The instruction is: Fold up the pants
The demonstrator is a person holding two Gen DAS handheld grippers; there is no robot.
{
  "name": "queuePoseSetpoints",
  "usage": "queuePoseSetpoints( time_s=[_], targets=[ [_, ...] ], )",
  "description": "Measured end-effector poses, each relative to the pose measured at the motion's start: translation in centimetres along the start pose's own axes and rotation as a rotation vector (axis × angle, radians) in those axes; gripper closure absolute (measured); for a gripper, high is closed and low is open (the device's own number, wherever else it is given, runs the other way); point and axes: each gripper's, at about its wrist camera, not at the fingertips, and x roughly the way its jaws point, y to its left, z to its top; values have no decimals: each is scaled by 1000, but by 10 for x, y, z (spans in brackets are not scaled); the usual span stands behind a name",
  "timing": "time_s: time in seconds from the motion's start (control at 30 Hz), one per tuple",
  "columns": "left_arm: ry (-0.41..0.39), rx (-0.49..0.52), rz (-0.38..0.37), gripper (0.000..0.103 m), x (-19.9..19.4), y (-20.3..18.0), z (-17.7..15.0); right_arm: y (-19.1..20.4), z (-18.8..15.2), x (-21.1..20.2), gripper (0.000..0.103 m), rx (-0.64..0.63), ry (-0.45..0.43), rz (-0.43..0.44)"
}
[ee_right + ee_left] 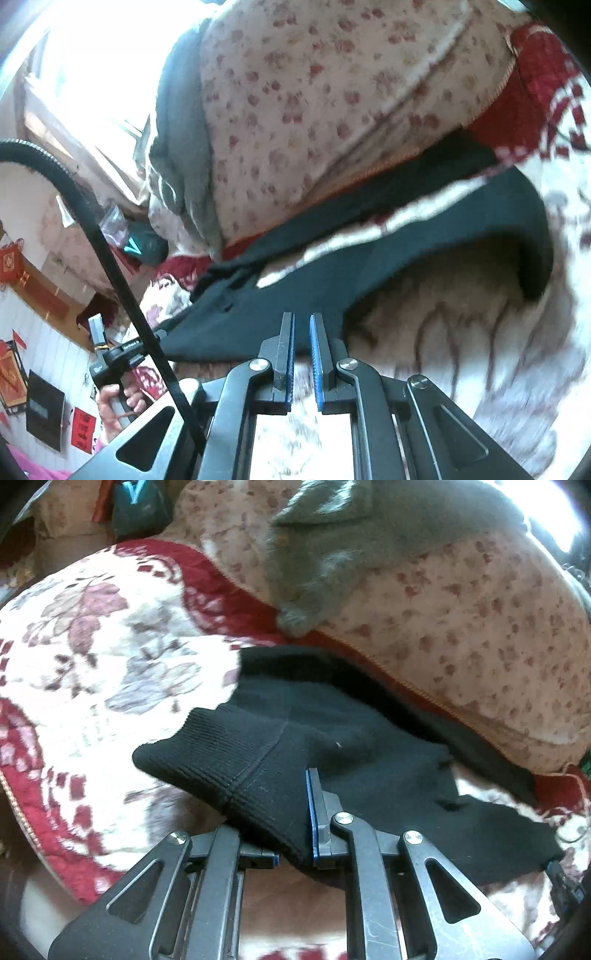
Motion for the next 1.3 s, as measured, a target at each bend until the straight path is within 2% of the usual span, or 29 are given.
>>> queuePoseSetpoints(
  time_s=[0.1, 0.2, 0.27, 0.33, 0.47, 0.53, 0.6, 0.67, 0.77, 0.93, 1.07, 1.13, 1.2, 1.3],
  targets=[
    [54, -54, 4, 93, 16, 17, -10, -21, -15, -4, 91, 125, -5, -6],
    [54, -47, 22, 93, 23, 18, -20, -37, -18, -28, 76, 164, -73, -41],
    [28, -9, 56, 93, 20, 9, -24, -43, -14, -43, 48, 167, -118, -56],
    [22, 4, 80, 93, 20, 4, -25, -55, -6, -54, 44, 210, -168, -37],
    [31, -7, 83, 93, 22, 6, -24, -83, 12, -50, 44, 353, -233, 71],
    [34, -3, 85, 93, 22, 6, -24, -100, 18, -38, 45, 453, -224, 93],
    [37, 3, 89, 93, 22, 5, -24, -115, 24, -31, 66, 520, -242, 130],
    [44, 3, 83, 93, 21, 6, -23, -123, 29, -36, 98, 534, -319, 121],
    [59, -3, 53, 93, 17, 7, -20, -122, 35, -48, 98, 482, -337, 93],
    [68, -8, 8, 93, 5, 4, -22, -86, 34, -81, 98, 264, -312, -52],
    [113, -49, 7, 92, 18, 8, -29, -98, 18, -79, 98, 258, -239, -188],
    [110, -71, -14, 89, 19, 13, -32, -109, 9, -65, 98, 278, -163, -277],
    [108, -69, -31, 86, 16, 14, -32, -111, 2, -71, 98, 293, -181, -263],
    [120, -92, -60, 83, 10, 22, -33, -107, 7, -79, 92, 287, -175, -307]
  ],
)
